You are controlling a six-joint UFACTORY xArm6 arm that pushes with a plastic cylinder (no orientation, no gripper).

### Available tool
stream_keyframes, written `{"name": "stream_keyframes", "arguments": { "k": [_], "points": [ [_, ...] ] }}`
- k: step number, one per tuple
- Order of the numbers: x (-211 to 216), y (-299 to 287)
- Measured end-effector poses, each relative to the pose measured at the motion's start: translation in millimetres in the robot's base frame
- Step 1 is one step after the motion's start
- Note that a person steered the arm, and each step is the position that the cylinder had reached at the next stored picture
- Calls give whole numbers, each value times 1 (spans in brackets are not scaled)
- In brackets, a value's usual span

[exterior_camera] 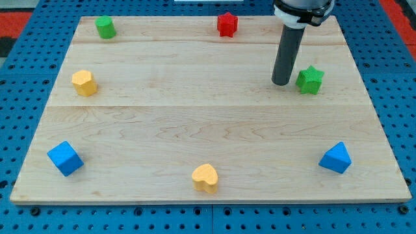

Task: Point your arm to the center

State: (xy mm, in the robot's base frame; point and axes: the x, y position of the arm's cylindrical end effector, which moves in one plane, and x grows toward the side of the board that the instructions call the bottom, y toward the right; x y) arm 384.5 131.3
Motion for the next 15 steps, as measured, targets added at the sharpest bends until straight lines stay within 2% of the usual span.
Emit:
{"name": "stream_keyframes", "arguments": {
  "k": [3,7,8,9,11,14,15],
  "points": [
    [-11,-23],
    [-12,-22],
    [-13,-49],
    [-13,-127],
    [-13,-199],
    [-13,-169],
    [-28,-161]
  ]
}}
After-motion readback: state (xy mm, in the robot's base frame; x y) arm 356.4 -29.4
